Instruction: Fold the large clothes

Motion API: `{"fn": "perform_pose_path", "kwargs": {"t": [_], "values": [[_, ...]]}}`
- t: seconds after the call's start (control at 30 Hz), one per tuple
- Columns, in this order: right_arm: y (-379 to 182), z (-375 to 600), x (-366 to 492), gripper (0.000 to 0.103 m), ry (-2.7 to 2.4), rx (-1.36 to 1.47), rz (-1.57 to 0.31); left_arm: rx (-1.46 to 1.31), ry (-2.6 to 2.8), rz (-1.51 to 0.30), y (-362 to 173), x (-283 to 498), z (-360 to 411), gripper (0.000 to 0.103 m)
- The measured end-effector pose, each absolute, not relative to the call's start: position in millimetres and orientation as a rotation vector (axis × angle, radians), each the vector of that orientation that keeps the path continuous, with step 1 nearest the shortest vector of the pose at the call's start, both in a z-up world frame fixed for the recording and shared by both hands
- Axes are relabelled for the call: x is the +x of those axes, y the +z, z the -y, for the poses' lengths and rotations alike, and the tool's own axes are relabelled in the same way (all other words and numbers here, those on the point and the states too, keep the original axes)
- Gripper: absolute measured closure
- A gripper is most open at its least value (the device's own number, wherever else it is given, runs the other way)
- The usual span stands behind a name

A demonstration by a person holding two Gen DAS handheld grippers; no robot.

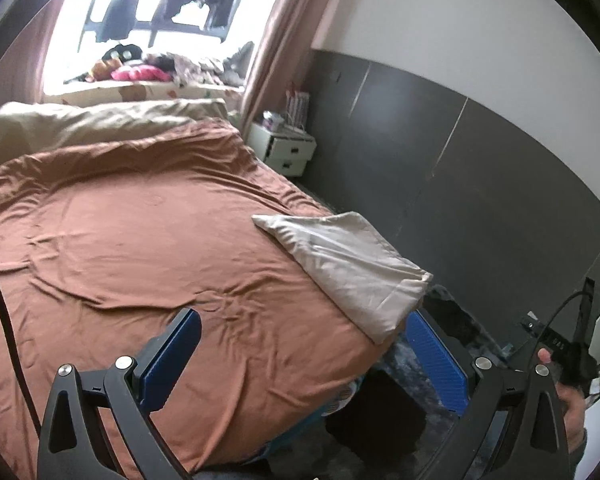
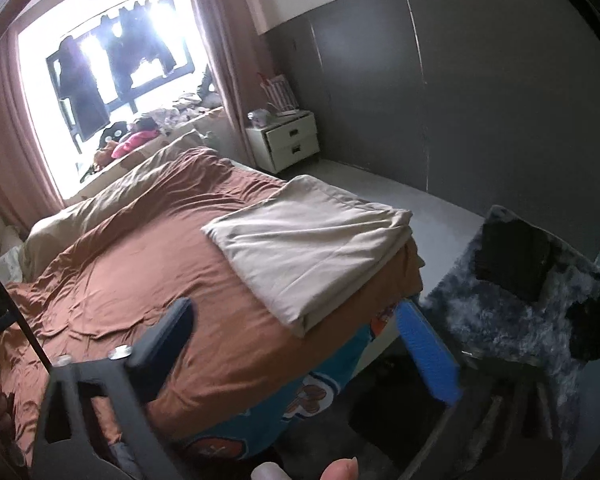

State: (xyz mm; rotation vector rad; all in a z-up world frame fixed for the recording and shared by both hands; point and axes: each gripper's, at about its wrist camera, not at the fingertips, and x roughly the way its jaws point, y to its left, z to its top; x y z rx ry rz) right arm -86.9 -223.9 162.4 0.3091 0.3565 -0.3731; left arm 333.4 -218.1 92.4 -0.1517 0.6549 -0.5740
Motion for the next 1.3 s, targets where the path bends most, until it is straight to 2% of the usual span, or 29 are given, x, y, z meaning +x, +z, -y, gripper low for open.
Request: {"fn": "perform_pose_path", "kwargs": {"t": [0.83, 1.3], "values": [[98, 145, -206, 0.0, -0.222, 0.217, -0.274, -0.076, -0.343, -0.402, 78, 109, 114, 0.0], [55, 99, -244, 0.0, -0.129, 0.133, -0.286, -0.077, -0.218, -0.298, 49, 22, 75, 0.0]]}}
